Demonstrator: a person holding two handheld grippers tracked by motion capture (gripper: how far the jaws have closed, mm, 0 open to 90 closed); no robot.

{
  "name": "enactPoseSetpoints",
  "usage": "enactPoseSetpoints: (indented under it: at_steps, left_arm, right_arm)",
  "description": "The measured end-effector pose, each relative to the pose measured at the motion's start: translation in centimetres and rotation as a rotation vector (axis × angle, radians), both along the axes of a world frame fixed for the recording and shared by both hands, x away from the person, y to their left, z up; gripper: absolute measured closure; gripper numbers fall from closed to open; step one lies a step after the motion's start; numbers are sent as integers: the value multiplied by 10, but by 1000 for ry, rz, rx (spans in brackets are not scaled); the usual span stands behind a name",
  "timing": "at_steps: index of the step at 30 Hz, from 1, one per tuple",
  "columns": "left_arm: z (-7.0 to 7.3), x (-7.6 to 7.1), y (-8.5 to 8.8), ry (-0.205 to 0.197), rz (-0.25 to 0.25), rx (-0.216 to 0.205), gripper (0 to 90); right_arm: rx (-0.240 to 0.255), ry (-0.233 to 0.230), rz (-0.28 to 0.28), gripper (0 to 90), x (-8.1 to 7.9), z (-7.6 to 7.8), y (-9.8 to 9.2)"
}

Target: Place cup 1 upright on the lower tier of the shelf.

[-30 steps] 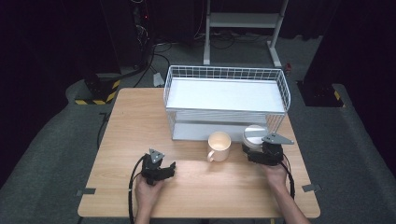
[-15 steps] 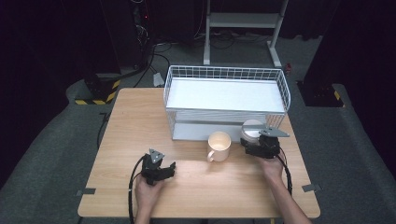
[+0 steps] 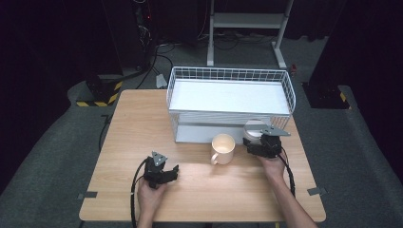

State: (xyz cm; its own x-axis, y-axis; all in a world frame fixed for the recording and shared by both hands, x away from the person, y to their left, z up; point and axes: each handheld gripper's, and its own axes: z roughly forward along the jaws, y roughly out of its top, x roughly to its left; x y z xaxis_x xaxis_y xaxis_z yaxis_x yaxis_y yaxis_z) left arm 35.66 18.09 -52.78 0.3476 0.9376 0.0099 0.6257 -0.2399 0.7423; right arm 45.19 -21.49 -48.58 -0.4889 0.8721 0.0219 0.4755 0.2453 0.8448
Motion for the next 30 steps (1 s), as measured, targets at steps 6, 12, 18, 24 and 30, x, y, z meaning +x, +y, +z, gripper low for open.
enactPoseSetpoints:
  at_steps: [6, 12, 18, 24, 30]
  left_arm:
    - [0, 0, 0, 0, 0, 0, 238]
    - [0, 0, 0, 0, 0, 0, 238]
    - [0, 0, 0, 0, 0, 0, 238]
    - [0, 0, 0, 0, 0, 0, 238]
    - [0, 0, 0, 0, 0, 0, 238]
  right_arm:
    - [14, -7, -15, 187, 3, -2, -2]
    - [6, -29, -27, 187, 6, -4, -3]
    - [-12, -22, -33, 187, 14, -3, -2]
    - [-8, -30, -42, 187, 19, -4, -1]
    - [-2, -45, -44, 186, 21, -6, -2]
